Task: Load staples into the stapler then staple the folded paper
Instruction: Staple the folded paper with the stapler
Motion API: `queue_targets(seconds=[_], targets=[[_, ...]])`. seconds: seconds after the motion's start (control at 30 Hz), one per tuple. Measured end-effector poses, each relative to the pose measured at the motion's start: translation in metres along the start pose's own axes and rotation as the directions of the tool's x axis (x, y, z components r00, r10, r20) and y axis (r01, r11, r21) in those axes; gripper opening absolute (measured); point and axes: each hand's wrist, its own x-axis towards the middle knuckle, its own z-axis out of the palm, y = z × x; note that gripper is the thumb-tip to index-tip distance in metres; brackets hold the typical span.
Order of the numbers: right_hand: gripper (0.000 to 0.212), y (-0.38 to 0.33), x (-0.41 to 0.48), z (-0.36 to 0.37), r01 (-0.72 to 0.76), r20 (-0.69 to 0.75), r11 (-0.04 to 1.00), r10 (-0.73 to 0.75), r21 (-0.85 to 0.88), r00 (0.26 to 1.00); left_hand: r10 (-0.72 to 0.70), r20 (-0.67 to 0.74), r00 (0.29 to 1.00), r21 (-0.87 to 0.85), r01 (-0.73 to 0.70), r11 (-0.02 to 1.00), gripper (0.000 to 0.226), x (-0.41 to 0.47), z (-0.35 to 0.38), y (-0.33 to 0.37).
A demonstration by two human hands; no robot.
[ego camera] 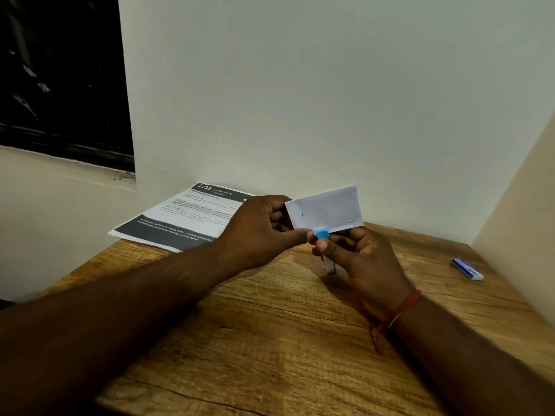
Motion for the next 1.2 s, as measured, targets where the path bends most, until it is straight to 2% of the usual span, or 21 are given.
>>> queue_targets(seconds=[0.1, 0.23, 0.43, 0.63, 0.7, 0.8, 0.97, 1.07, 1.2], targets=[[0.033, -0.002, 0.001, 0.0, 0.016, 0.0, 0.999, -0.016, -0.033, 1.0, -0.005, -0.003, 1.0, -0.005, 0.005, 1.0, 0.044, 0.0, 0.0, 0.0], [0.018, 0.001, 0.003, 0.001, 0.039, -0.027, 0.996, -0.041, -0.078, 0.999, -0.012, 0.014, 1.0, -0.044, 0.012, 0.999, 0.048, 0.0, 0.001, -0.001], [0.013, 0.0, 0.003, -0.001, 0.047, -0.052, 0.99, -0.054, -0.134, 0.997, -0.032, 0.027, 0.999, -0.098, 0.034, 0.995, 0.049, -0.002, 0.001, -0.001], [0.011, 0.001, 0.005, -0.003, 0.04, -0.086, 0.989, -0.053, -0.146, 0.995, -0.056, 0.04, 0.998, -0.166, 0.062, 0.984, 0.031, -0.003, 0.001, 0.002], [0.013, 0.001, 0.007, -0.005, 0.033, -0.102, 0.992, -0.046, -0.124, 0.994, -0.057, 0.029, 0.998, -0.198, 0.062, 0.978, 0.022, -0.003, 0.0, 0.005], [0.012, 0.002, 0.008, -0.005, 0.017, -0.076, 0.996, -0.023, -0.083, 0.997, -0.051, 0.014, 0.999, -0.197, 0.053, 0.979, 0.02, -0.002, 0.0, 0.006], [0.039, 0.009, 0.006, -0.006, 0.013, -0.043, 0.997, -0.01, 0.072, 0.999, -0.045, -0.023, 0.999, -0.241, 0.038, 0.97, 0.014, -0.004, -0.002, 0.009], [0.043, 0.01, 0.006, -0.008, 0.003, 0.005, 0.988, -0.003, 0.153, 1.0, -0.045, -0.054, 0.997, -0.273, 0.029, 0.962, 0.013, -0.003, -0.004, 0.01], [0.045, 0.012, 0.003, -0.005, -0.017, 0.042, 0.987, 0.01, 0.162, 0.999, -0.06, -0.062, 0.996, -0.301, 0.038, 0.953, 0.012, -0.002, -0.002, 0.01]])
